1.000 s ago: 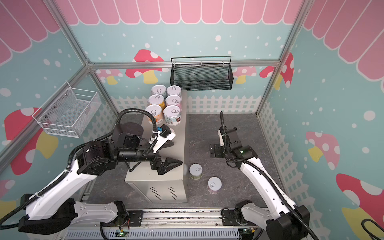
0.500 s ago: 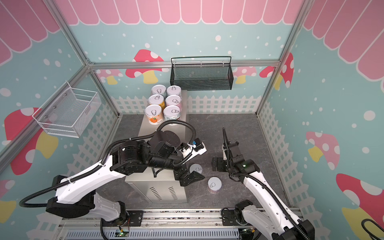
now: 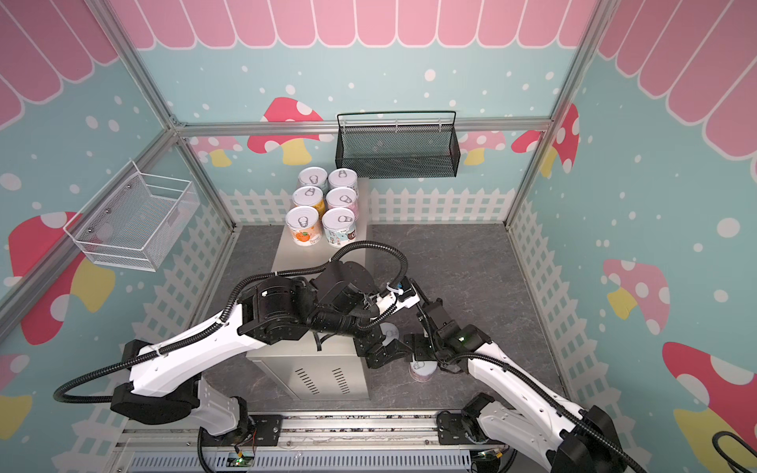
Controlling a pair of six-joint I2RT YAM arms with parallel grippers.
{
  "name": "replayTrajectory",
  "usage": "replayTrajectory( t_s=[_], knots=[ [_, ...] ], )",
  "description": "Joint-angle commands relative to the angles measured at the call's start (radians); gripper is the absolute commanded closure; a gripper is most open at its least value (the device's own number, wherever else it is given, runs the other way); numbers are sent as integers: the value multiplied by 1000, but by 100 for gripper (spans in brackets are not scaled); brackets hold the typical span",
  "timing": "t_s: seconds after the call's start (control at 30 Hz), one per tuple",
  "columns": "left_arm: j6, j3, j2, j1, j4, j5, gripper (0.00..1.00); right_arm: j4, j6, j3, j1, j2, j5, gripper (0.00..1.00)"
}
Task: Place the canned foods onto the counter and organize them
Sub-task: 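Reach the right gripper down to the pink can on the floor, then close the right gripper on the pink can and lift it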
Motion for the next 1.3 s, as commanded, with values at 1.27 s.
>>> replayTrajectory(
  t_s=[1.27],
  knots=[
    [63, -95, -201, 0, 82, -178, 1, 7, 190, 51, 226, 58, 381, 33]
  ],
)
